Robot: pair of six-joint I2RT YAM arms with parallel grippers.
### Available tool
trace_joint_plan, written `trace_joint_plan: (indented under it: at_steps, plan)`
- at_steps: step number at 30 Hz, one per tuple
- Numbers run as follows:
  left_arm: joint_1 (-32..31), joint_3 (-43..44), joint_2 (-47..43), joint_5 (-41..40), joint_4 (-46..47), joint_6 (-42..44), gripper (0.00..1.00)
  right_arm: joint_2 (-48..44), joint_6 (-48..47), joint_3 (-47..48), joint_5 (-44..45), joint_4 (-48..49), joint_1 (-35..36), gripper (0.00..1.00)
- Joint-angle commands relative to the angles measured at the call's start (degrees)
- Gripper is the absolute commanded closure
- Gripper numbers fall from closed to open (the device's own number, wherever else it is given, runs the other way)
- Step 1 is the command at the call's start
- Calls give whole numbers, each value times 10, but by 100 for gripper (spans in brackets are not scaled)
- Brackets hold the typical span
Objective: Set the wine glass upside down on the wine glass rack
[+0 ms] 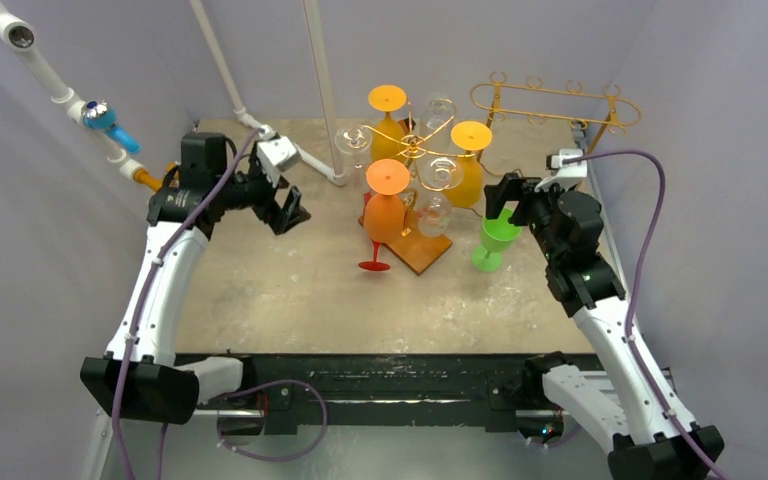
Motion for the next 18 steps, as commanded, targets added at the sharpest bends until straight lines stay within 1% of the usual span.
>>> trace_joint_plan:
  at_steps: [1,5,8,10,14,18]
  plan:
    - [-2,-118,-73,52,-7,89,10,-15,59,36,33,-67,-2,1]
    - [-2,-208,-122,127,-17,168,10,-30,103,36,83,-107,-1,1]
    - [-14,-271,-155,158,41,166,11,-67,122,21,90,-102,-1,1]
    - [-38,-306,-163,161,77,184,12,-80,129,22,88,-105,-2,1]
    - [-105,-379,-164,120,162,231,15,-82,155,45,92,-135,-1,2]
    - [-126,-441,-146,110,271,249,18,-94,168,57,94,-150,-2,2]
